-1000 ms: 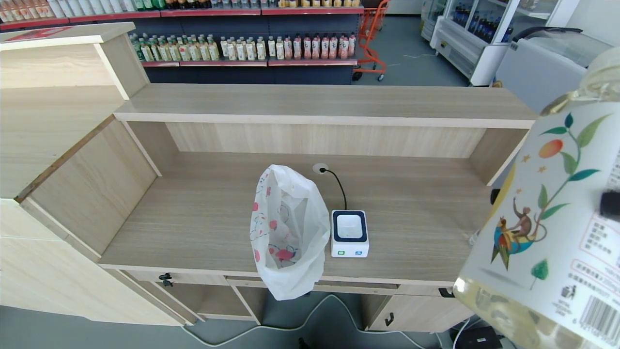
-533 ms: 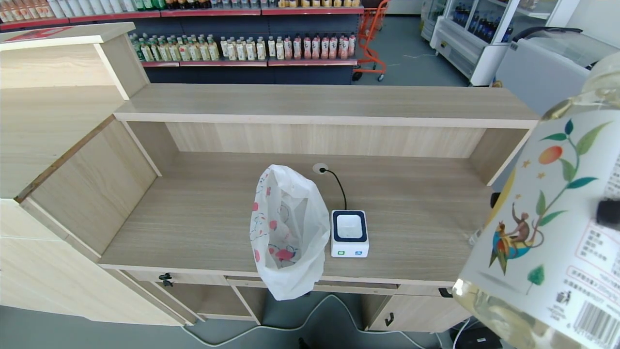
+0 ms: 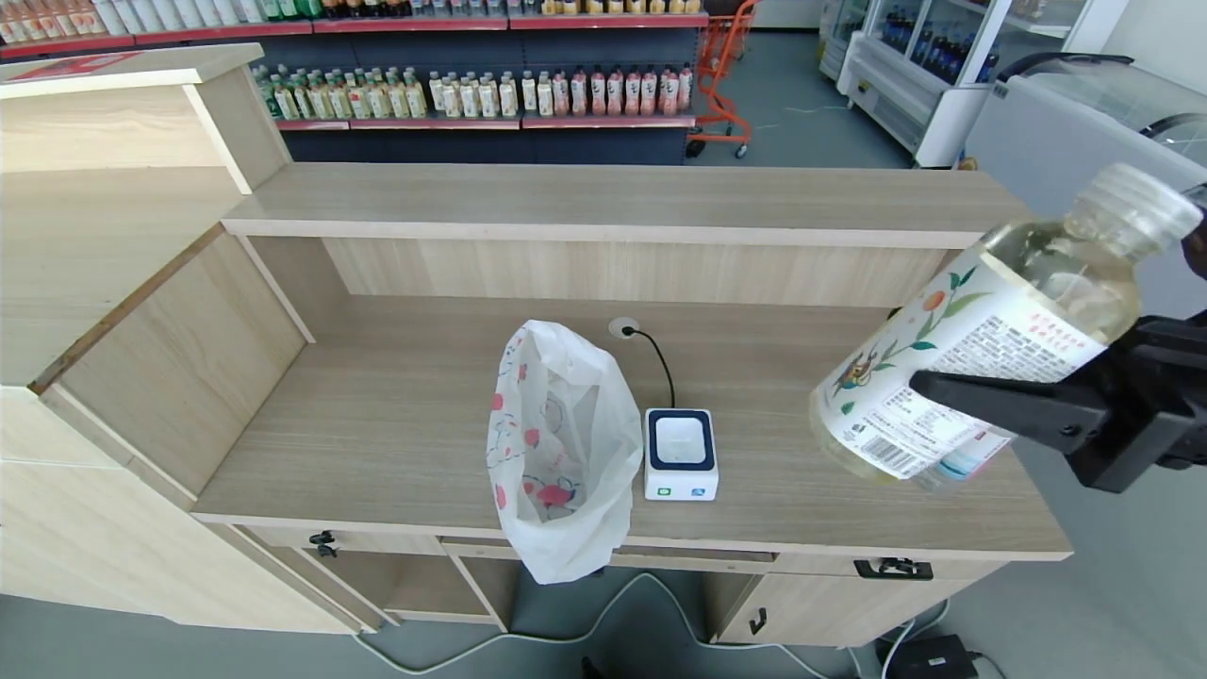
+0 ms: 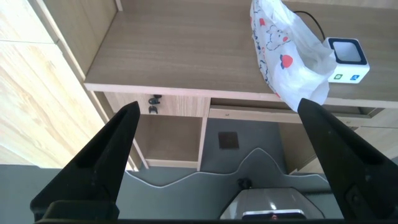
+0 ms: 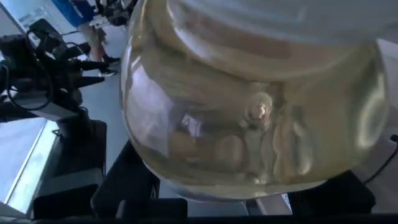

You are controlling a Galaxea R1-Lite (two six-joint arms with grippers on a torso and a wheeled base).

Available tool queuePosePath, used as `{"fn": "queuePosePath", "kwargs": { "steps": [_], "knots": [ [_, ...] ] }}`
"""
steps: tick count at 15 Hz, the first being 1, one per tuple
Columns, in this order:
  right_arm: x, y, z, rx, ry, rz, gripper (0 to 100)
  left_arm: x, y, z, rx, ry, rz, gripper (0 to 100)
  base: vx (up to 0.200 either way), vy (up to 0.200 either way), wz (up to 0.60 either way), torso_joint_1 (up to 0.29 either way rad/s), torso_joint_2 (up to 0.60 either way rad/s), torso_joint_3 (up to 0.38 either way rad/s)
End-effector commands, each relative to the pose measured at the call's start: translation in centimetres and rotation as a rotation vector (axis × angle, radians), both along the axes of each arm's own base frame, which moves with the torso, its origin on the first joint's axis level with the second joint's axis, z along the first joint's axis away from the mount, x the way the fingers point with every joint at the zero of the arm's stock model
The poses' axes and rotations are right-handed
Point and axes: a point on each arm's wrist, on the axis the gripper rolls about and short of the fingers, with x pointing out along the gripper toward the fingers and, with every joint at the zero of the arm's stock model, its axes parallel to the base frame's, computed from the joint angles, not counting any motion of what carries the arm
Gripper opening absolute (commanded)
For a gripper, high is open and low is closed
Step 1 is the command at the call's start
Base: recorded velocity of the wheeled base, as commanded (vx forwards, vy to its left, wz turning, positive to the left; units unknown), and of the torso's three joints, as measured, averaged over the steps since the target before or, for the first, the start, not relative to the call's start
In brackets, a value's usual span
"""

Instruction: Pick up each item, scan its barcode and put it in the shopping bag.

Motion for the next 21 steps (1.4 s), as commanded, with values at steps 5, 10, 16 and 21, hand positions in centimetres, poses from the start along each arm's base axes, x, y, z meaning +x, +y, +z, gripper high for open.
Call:
{"fn": "queuePosePath", "kwargs": {
  "steps": [5, 10, 16, 21],
  "knots": [
    [10.7, -4.8, -7.2, -0.386, -0.371, -0.438, 0, 0.0, 0.0, 0.0, 0.0, 0.0, 0.0, 100, 0.0, 0.0, 0.0, 0.0, 0.0, 0.0],
    [9.7, -7.6, -7.0, -0.601, -0.52, -0.568, 0, 0.0, 0.0, 0.0, 0.0, 0.0, 0.0, 100, 0.0, 0.0, 0.0, 0.0, 0.0, 0.0],
    [8.7, -9.3, -5.7, -0.683, -0.697, -0.564, 0, 0.0, 0.0, 0.0, 0.0, 0.0, 0.0, 100, 0.0, 0.0, 0.0, 0.0, 0.0, 0.0],
    [9.7, -8.4, -5.9, -0.742, -0.865, -0.525, 0, 0.0, 0.0, 0.0, 0.0, 0.0, 0.0, 100, 0.0, 0.0, 0.48, 0.004, 0.0, 0.002]
  ]
}}
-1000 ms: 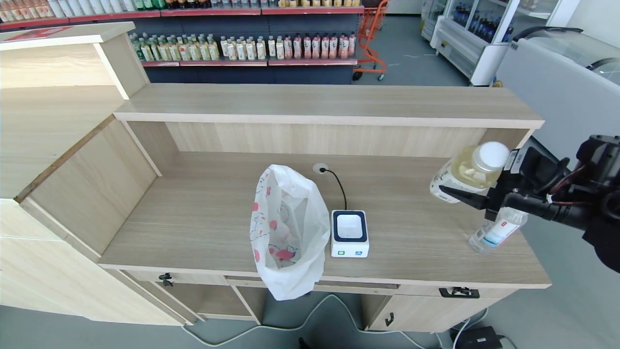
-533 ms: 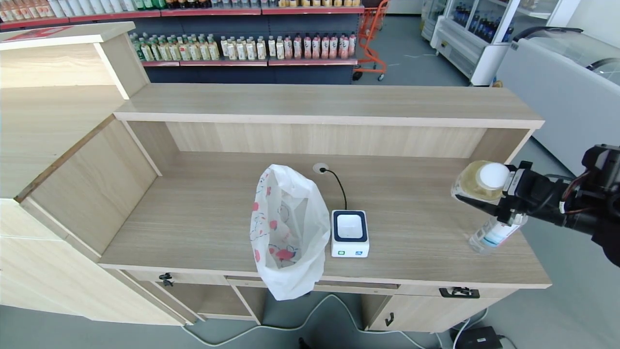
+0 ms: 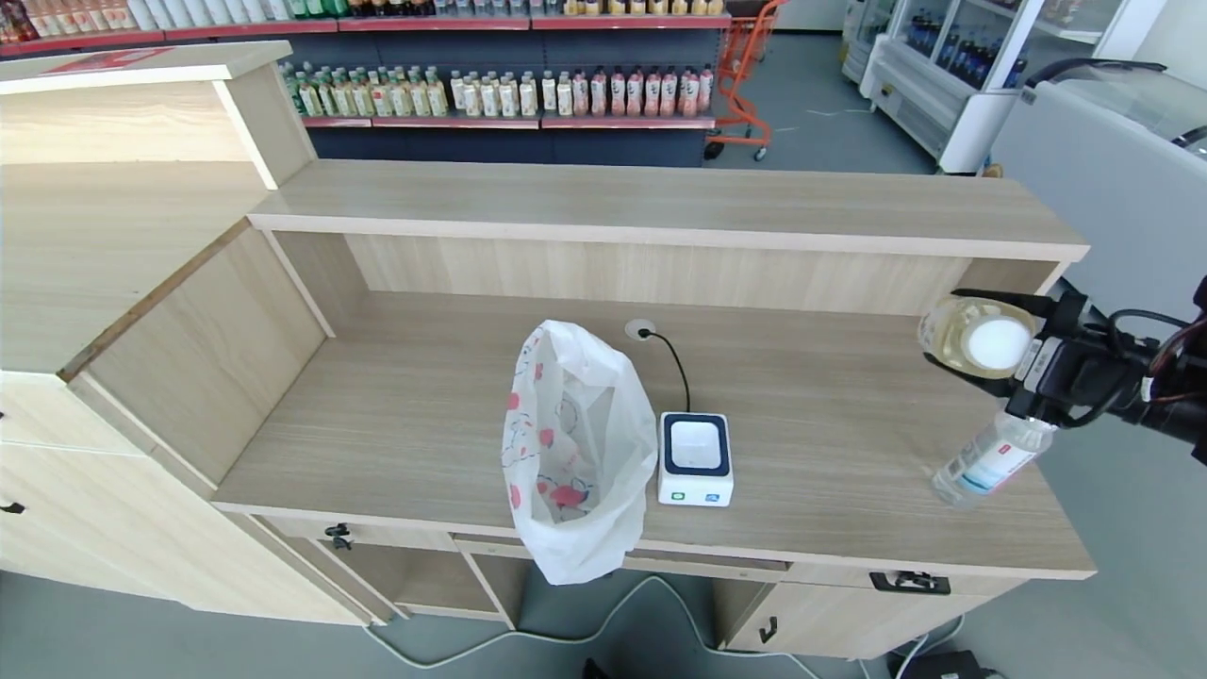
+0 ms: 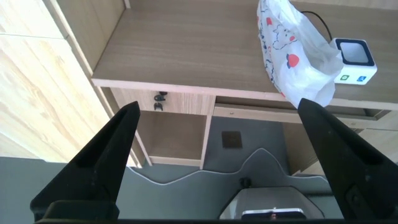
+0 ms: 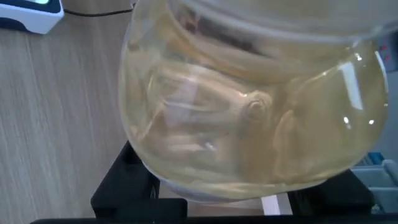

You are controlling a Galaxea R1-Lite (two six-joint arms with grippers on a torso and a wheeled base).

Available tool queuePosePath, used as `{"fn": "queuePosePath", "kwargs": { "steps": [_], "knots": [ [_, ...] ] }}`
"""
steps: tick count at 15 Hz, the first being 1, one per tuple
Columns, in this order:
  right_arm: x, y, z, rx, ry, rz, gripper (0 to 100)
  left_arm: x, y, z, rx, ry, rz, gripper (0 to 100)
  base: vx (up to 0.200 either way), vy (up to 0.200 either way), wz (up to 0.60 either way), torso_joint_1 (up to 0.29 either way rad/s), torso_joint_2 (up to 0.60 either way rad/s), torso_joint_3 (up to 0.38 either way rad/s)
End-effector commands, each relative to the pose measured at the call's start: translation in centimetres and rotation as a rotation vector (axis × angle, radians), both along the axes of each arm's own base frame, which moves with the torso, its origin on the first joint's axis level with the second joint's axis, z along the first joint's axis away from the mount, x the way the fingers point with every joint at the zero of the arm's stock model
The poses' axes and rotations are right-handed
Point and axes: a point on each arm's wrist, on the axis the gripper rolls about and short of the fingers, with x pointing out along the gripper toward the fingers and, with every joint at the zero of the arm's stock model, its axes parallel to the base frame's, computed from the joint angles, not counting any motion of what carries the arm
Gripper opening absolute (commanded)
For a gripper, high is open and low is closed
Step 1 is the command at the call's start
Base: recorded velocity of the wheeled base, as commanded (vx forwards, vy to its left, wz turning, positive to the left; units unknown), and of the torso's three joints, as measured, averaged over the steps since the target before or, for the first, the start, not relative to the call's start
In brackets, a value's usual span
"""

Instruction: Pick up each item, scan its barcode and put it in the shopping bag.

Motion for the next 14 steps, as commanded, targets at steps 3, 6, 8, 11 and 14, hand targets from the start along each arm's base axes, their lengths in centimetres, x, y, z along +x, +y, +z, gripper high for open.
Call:
{"fn": "queuePosePath", "kwargs": {
  "steps": [3, 6, 8, 11, 14],
  "knots": [
    [2.2, 3.2, -3.1, -0.04, 0.011, 0.117, 0, 0.0, 0.0, 0.0, 0.0, 0.0, -0.001, 100, 0.0, 0.0, 0.6, 0.004, 0.01, 0.001],
    [3.3, 5.3, -5.0, -0.045, -0.006, 0.183, 0, 0.0, 0.0, 0.0, 0.0, 0.0, -0.001, 100, 0.0, 0.0, 0.4, -0.002, 0.0, -0.003],
    [3.7, 5.9, -6.4, -0.065, 0.018, 0.204, 0, 0.0, 0.0, 0.0, 0.0, 0.0, -0.001, 100, 0.0, 0.0, 0.0, 0.0, 0.0, 0.0],
    [3.7, 5.8, -8.1, -0.084, 0.047, 0.233, 0, 0.0, 0.0, 0.0, 0.0, 0.0, -0.001, 100, 0.0, 0.0, 0.0, 0.0, 0.0, 0.0],
    [3.5, 5.7, -8.9, -0.117, 0.042, 0.251, 0, 0.0, 0.0, 0.0, 0.0, 0.0, -0.001, 100, 0.0, 0.0, 0.0, 0.0, 0.0, 0.0]
  ]
}}
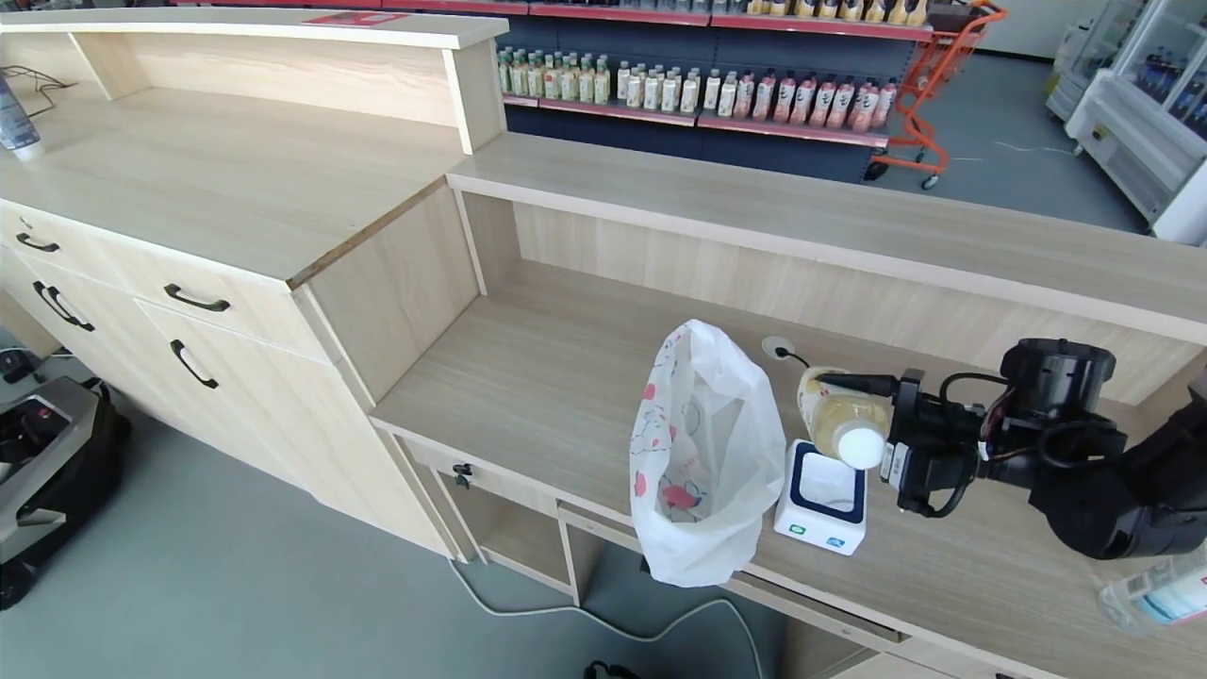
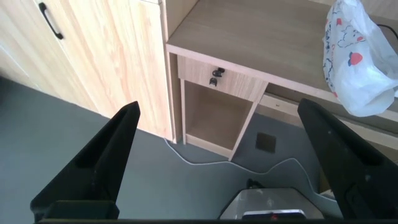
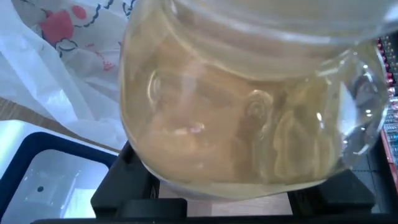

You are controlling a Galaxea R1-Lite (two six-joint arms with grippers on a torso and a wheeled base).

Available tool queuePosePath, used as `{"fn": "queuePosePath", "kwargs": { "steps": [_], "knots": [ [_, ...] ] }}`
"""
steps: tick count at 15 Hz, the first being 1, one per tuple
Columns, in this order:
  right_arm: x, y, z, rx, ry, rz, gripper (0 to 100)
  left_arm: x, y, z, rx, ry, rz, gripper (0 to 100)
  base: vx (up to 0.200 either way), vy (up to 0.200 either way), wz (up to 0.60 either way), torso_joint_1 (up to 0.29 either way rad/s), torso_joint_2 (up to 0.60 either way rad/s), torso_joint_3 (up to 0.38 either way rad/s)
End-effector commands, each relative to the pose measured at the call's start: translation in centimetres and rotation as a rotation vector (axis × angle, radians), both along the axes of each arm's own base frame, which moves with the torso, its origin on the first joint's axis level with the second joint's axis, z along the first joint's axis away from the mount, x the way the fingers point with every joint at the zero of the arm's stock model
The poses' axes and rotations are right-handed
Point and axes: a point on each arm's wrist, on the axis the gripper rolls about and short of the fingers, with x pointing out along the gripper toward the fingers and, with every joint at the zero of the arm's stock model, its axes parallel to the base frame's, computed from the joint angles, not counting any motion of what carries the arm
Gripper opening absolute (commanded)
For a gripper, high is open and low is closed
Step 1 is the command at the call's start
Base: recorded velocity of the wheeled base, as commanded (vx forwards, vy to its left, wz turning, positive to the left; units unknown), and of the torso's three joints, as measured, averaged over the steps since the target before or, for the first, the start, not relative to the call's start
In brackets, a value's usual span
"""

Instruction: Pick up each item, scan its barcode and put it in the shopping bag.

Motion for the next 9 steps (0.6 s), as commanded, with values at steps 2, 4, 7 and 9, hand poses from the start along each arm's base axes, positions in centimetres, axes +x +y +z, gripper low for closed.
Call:
{"fn": "queuePosePath", "kwargs": {
  "steps": [2, 4, 7, 9],
  "knots": [
    [0.0, -0.2, -0.8, -0.026, 0.017, -0.003, 0, 0.0, 0.0, 0.0, 0.0, 0.0, 0.0, 100, 0.0, 0.0, 0.0, 0.0, 0.0, 0.0],
    [-0.1, -0.7, -1.0, -0.045, 0.022, -0.007, 0, 0.0, 0.0, 0.0, 0.0, 0.0, 0.0, 100, 0.0, 0.0, 0.0, 0.0, 0.0, 0.0],
    [-0.1, -1.3, -1.2, -0.044, 0.03, -0.014, 0, 0.0, 0.0, 0.0, 0.0, 0.0, 0.0, 100, 0.0, 0.0, 0.0, 0.0, 0.0, 0.0],
    [-0.2, -1.9, -1.7, -0.051, 0.059, -0.029, 0, 0.0, 0.0, 0.0, 0.0, 0.0, 0.0, 100, 0.0, 0.0, 0.0, 0.0, 0.0, 0.0]
  ]
}}
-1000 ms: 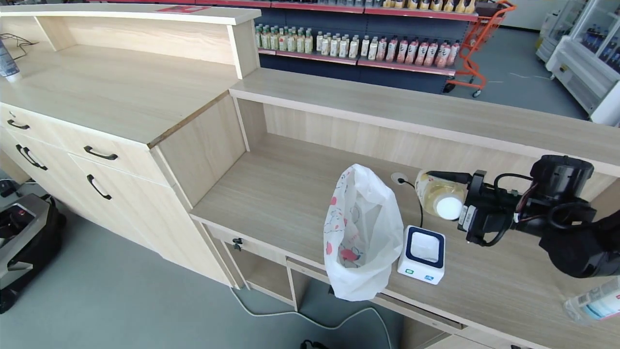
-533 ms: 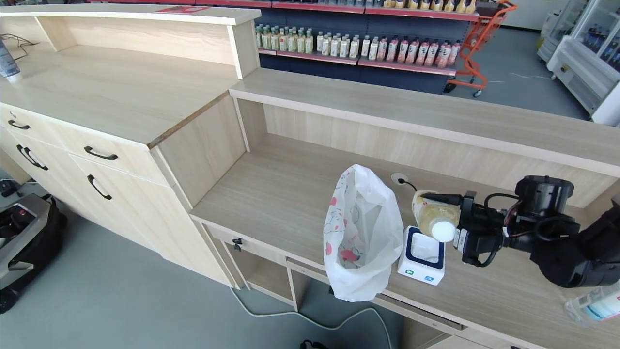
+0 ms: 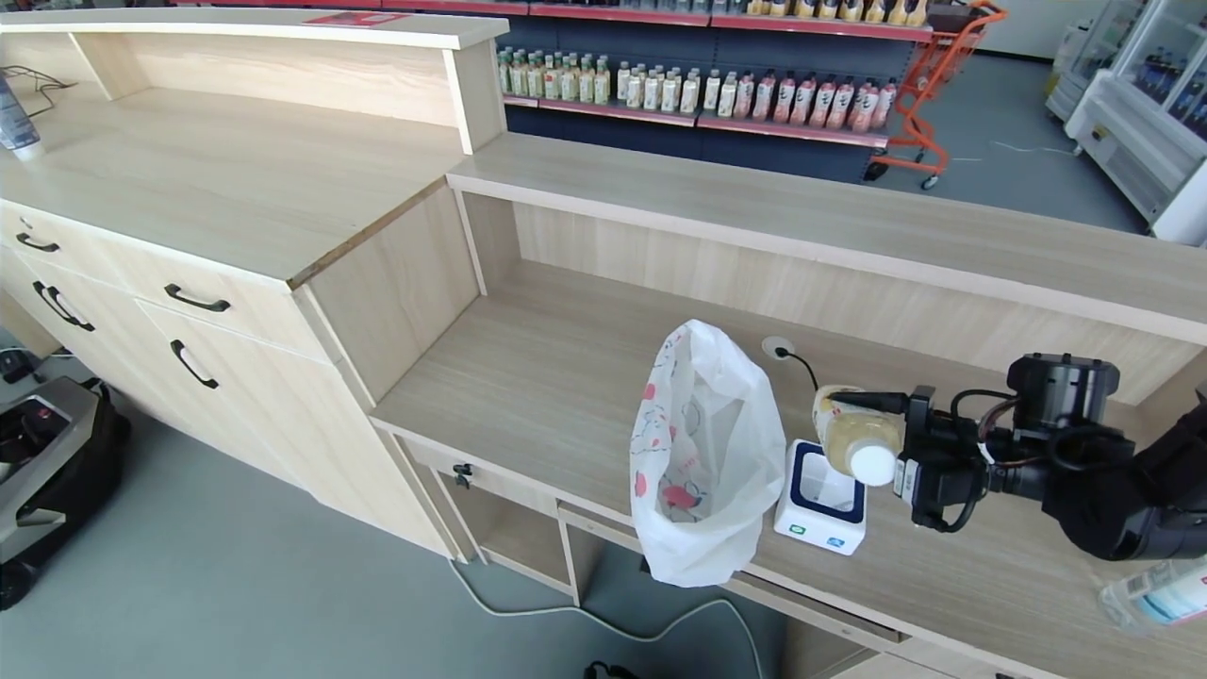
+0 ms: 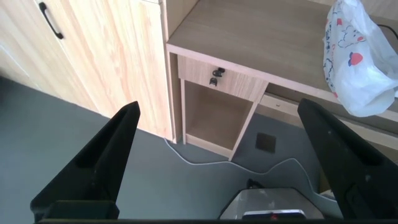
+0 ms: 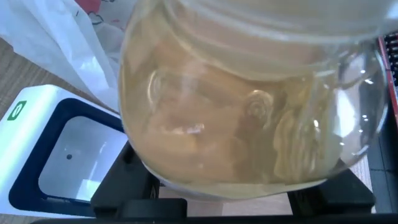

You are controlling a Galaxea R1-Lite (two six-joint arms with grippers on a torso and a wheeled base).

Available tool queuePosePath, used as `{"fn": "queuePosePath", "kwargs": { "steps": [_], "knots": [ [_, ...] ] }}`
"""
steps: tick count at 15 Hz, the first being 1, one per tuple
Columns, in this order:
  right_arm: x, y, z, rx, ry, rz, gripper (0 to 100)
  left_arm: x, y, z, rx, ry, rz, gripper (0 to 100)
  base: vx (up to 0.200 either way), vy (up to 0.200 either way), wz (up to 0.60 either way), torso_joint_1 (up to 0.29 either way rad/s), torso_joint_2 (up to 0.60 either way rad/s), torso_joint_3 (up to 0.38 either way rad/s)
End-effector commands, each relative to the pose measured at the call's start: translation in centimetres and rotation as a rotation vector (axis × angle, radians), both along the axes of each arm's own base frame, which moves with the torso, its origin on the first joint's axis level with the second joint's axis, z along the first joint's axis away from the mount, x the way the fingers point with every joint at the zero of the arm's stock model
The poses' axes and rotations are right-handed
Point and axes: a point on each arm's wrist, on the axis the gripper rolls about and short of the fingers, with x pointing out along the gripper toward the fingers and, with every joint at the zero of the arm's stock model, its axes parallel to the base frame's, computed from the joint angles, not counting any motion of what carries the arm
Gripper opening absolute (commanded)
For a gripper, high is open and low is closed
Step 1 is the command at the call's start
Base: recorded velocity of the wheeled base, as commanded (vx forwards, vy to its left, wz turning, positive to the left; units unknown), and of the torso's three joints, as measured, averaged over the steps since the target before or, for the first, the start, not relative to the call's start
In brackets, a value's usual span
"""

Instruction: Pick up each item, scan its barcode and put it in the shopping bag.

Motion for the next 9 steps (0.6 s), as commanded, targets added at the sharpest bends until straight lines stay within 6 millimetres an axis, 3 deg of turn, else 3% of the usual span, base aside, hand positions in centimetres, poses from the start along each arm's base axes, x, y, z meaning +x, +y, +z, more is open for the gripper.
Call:
{"fn": "queuePosePath", "kwargs": {
  "steps": [1, 9],
  "knots": [
    [-0.1, -0.3, -0.3, -0.004, 0.019, -0.006, 0, 0.0, 0.0, 0.0, 0.0, 0.0, 0.0, 100, 0.0, 0.0, 0.0, 0.0, 0.0, 0.0],
    [0.2, -0.7, -1.6, -0.012, 0.045, -0.01, 0, 0.0, 0.0, 0.0, 0.0, 0.0, 0.0, 100, 0.0, 0.0, 0.0, 0.0, 0.0, 0.0]
  ]
}}
